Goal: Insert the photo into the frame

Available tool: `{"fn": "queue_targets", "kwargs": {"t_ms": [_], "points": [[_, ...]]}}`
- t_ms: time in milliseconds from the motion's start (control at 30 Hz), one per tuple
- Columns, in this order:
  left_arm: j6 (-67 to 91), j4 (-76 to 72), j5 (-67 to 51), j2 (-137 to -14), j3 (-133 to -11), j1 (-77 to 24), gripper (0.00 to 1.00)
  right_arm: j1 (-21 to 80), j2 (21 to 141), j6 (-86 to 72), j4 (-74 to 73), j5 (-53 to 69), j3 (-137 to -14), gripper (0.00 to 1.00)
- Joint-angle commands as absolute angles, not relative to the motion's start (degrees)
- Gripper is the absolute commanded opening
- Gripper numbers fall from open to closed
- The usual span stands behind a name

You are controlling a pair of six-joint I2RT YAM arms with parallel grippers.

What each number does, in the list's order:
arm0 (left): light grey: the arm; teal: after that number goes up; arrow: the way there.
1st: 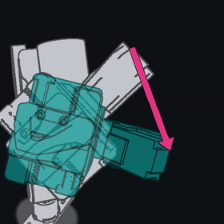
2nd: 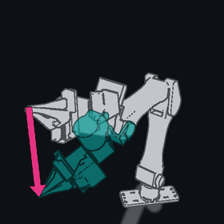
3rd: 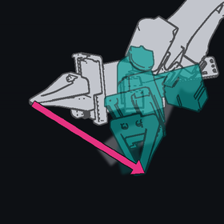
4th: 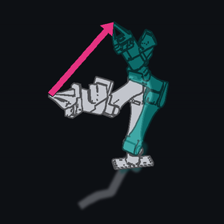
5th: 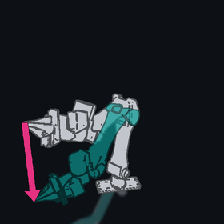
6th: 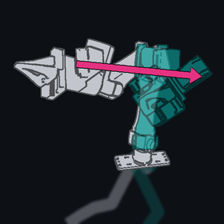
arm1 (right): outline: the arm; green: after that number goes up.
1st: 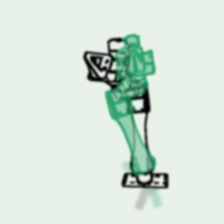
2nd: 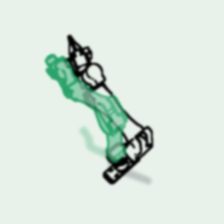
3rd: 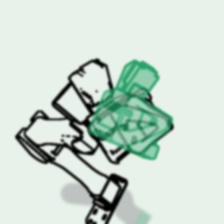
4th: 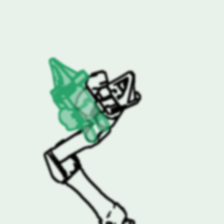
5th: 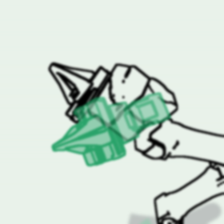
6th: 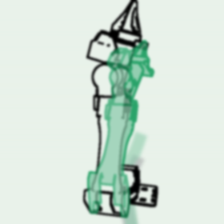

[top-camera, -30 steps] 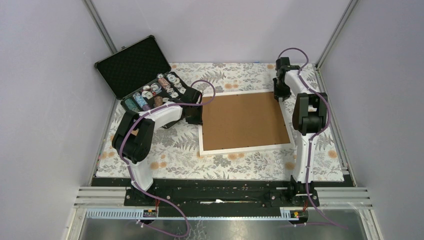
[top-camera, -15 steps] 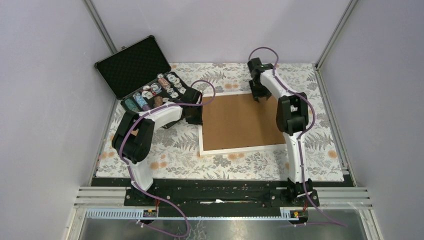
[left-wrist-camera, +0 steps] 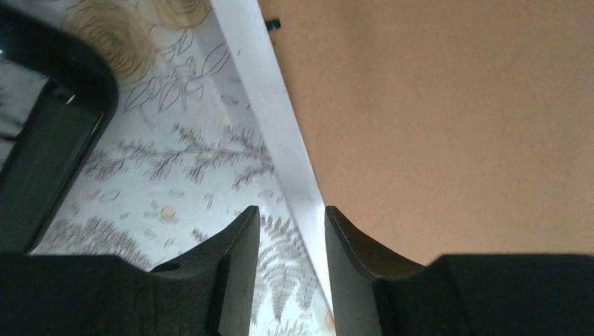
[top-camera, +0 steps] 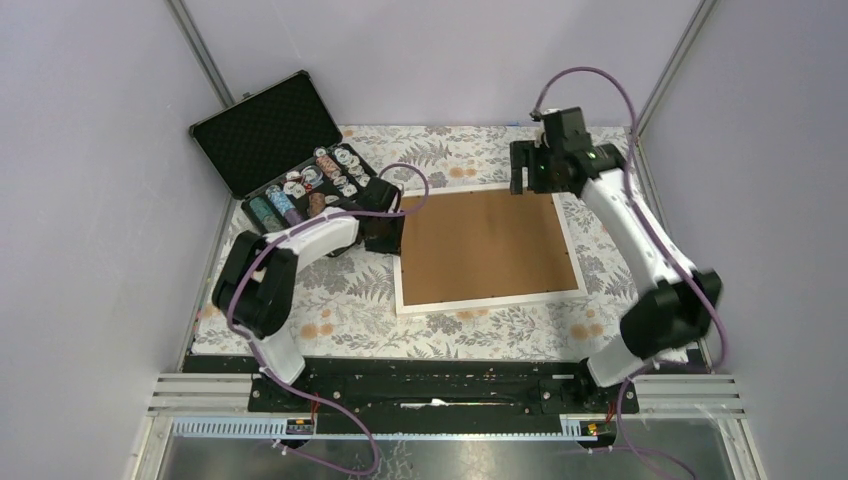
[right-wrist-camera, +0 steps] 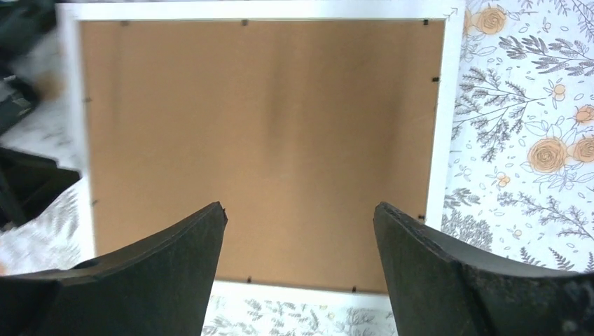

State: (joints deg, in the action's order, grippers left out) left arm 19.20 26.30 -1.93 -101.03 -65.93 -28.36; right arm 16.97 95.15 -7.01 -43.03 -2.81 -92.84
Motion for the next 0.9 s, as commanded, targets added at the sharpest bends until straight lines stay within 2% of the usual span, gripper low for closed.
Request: {"fn": "queue_targets", "kwargs": {"t_ms": [0,67,133,233,400,500,600,667,867], "points": [[16.12,26.82,-0.27,-90.01,-64.83,-28.26,0.44,17.34,79.85,-10.54,-39.73,4.81,-85.47,0.88],[16.22,27.03,-0.34,-86.64,-65.51,-28.22,0.51,17.27,73.16,-11.0,-40.45,6.18,-84.12,0.9],[16.32,27.21,-0.37,-83.36,-66.81,-28.21,0.61,17.31,67.42,-11.23,-41.49,6.2,-83.68,0.96],[16.18,27.51,-1.41,-79.94,-68.85,-28.21,0.67,17.31,61.39,-11.43,-43.7,5.53,-84.72,1.0],[19.04,29.45,-2.43,-75.9,-70.59,-28.21,0.76,17.39,61.54,-15.36,-46.44,8.12,-82.68,1.0],[20.43,28.22,-2.48,-70.59,-68.74,-28.21,0.81,18.91,63.73,-17.42,-43.49,16.39,-76.17,1.0],[20.48,27.37,-0.93,-64.93,-66.64,-28.21,0.84,24.5,64.72,-13.84,-37.51,18.26,-67.61,1.0],[20.56,26.77,1.51,-60.78,-64.31,-28.19,0.85,29.44,67.24,-10.12,-35.96,15.29,-64.32,0.99],[20.97,25.28,10.8,-47.25,-58.53,-28.23,0.86,50.62,80.66,-0.52,-32.74,-6.54,-61.12,0.94]]}}
